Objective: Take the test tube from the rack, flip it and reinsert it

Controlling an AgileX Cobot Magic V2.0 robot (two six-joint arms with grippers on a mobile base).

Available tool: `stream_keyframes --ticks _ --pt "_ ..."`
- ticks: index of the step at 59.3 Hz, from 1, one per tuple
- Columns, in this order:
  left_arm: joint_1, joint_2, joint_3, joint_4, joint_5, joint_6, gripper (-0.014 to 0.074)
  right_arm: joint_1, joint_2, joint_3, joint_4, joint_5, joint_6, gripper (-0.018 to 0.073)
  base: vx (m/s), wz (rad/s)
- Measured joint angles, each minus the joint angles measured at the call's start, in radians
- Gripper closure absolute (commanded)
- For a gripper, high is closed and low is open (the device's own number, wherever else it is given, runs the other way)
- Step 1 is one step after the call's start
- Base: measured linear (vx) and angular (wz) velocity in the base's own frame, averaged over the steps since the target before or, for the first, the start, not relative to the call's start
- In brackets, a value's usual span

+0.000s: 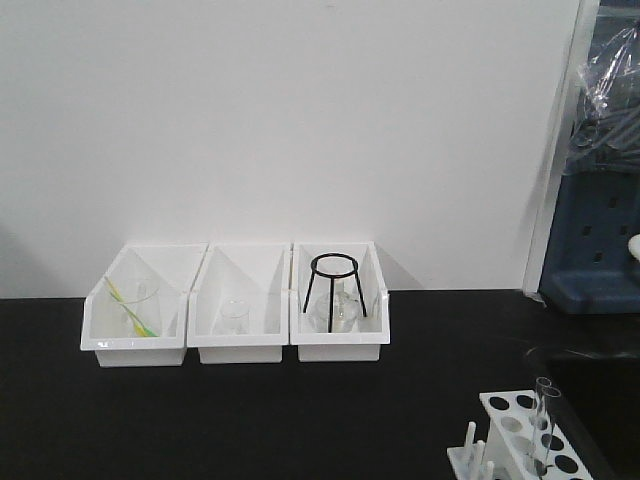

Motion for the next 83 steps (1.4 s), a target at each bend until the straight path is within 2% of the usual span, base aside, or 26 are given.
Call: stream_keyframes --ticks 25,31,38,44,48,83 --pt "0.0 0.0 0.0 0.0 0.0 0.0 0.0603 0.0 -0.032 0.015 0.008 0.019 -0.028 0.0571 0.0 0.0" --pt "0.0 0.0 0.0 0.0 0.0 0.0 0.0603 0.0 -0.166 0.098 0.075 0.041 -0.082 0.0571 0.0 0.0" --pt "0.0 0.0 0.0 0.0 0.0 0.0 0.0603 0.0 -0.39 0.274 0.181 0.048 -0.163 0.0571 0.0 0.0" --pt "0.0 0.0 0.0 0.0 0.0 0.0 0.0603 0.0 -0.554 0.393 0.227 0.118 -0.19 0.0571 0.0 0.0" --pt "0.0 0.0 0.0 0.0 0.001 0.0 0.0603 0.0 -0.614 0.413 0.234 0.168 -0.196 0.0571 0.0 0.0" --pt "0.0 0.0 0.0 0.0 0.001 0.0 0.0603 0.0 -0.634 0.415 0.234 0.21 -0.203 0.0571 0.0 0.0"
